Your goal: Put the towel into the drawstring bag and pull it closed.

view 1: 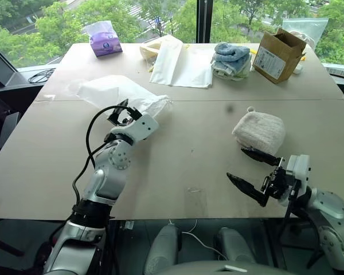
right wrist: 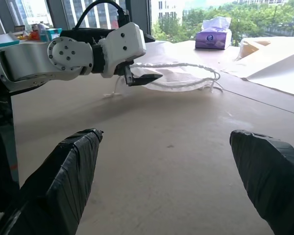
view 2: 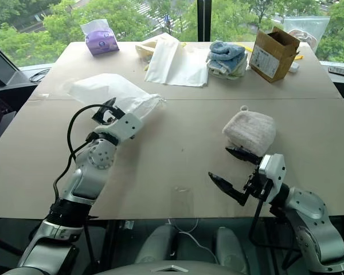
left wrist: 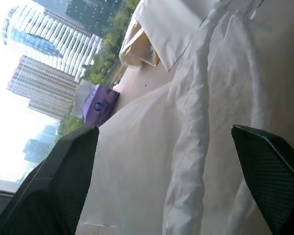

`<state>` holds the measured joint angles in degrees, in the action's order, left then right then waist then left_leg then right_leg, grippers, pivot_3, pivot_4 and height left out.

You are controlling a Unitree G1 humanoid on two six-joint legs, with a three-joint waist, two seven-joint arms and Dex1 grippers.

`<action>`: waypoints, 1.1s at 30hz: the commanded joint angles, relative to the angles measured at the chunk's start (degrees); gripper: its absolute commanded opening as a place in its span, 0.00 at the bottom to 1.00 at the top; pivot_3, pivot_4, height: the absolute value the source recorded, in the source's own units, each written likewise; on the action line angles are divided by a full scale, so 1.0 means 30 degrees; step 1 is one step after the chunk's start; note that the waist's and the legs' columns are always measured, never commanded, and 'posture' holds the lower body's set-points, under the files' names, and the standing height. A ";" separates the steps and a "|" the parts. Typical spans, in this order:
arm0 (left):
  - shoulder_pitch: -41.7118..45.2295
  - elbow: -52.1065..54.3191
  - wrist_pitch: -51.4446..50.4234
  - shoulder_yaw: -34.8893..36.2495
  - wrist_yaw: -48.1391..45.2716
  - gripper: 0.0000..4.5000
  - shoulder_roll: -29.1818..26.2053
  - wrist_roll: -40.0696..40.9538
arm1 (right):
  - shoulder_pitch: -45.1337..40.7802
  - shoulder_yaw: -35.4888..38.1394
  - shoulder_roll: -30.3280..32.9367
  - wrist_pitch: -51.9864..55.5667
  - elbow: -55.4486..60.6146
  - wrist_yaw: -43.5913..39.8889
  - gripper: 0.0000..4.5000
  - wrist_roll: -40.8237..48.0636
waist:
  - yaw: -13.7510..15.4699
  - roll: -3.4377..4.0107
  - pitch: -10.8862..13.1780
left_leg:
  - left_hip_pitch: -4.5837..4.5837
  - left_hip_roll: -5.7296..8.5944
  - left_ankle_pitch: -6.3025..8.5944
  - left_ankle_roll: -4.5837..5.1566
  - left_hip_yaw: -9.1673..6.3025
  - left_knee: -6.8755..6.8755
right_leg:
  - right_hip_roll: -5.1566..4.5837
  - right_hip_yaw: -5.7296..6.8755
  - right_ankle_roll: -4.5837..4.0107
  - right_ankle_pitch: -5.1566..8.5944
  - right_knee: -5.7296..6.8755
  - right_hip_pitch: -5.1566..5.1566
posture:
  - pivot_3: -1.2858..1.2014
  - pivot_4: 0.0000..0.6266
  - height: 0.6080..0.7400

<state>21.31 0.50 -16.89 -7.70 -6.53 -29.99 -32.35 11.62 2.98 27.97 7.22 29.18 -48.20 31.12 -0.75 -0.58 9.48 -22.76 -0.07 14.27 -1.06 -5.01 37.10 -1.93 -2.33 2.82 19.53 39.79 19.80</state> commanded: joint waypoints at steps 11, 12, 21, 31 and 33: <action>0.1830 -0.1488 -0.0415 0.1252 0.0433 0.45 -0.0212 0.0588 | 0.0413 0.0603 -0.0133 -0.0916 0.0190 0.0459 1.00 -0.0099 | -0.0002 -0.0002 0.0001 | 0.0000 0.0000 -0.0001 -0.0001 0.0000 0.0008 | -0.0003 0.0001 0.0000 0.0000 0.0010 0.0000 | 0.52 0.24 1.00; 0.1918 -0.1396 -0.0396 0.1266 0.0537 0.39 -0.0213 0.0536 | 0.0430 0.0667 -0.0163 -0.0946 0.0187 0.0526 1.00 -0.0100 | -0.0002 -0.0004 0.0002 | -0.0002 0.0001 -0.0001 -0.0001 -0.0001 0.0009 | -0.0003 0.0002 0.0000 0.0000 0.0010 0.0002 | 0.52 0.24 1.00; 0.2761 -0.0918 -0.1067 0.1867 0.0003 0.02 0.0582 0.1761 | 0.0642 0.2355 -0.1142 -0.0314 -0.0234 0.3399 1.00 -0.0006 | 0.0008 -0.0004 0.0002 | -0.0003 0.0000 -0.0001 -0.0002 0.0001 0.0011 | -0.0003 -0.0001 0.0000 0.0000 0.0013 0.0002 | 0.52 0.24 1.00; 0.5628 0.0382 -0.4005 0.4703 -0.1266 0.02 0.3387 0.7094 | -0.3413 0.6704 -0.2303 0.8175 -0.1886 1.3095 1.00 0.6571 | -0.0101 -0.0011 0.0005 | -0.0018 -0.0006 -0.0009 -0.0015 0.0005 0.0030 | -0.0002 -0.0001 -0.0001 -0.0003 0.0029 0.0002 | 0.52 0.24 1.00; 0.6127 0.0346 -0.4895 0.5128 -0.1372 0.02 0.3634 0.7839 | -0.4621 0.7068 -0.2930 0.9669 -0.2930 1.5103 1.00 0.7987 | -0.0157 -0.0009 0.0005 | -0.0013 -0.0004 -0.0010 -0.0016 0.0018 0.0031 | -0.0001 -0.0013 -0.0001 -0.0003 0.0031 0.0005 | 0.52 0.24 1.00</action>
<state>38.48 -0.48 -29.94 5.77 -10.41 -18.82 -10.53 -1.05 22.82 19.64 33.47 20.79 -6.89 51.51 -1.22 -0.61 9.49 -22.79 -0.08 14.24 -1.11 -4.94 37.18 -1.92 -2.38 2.82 19.52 39.90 19.82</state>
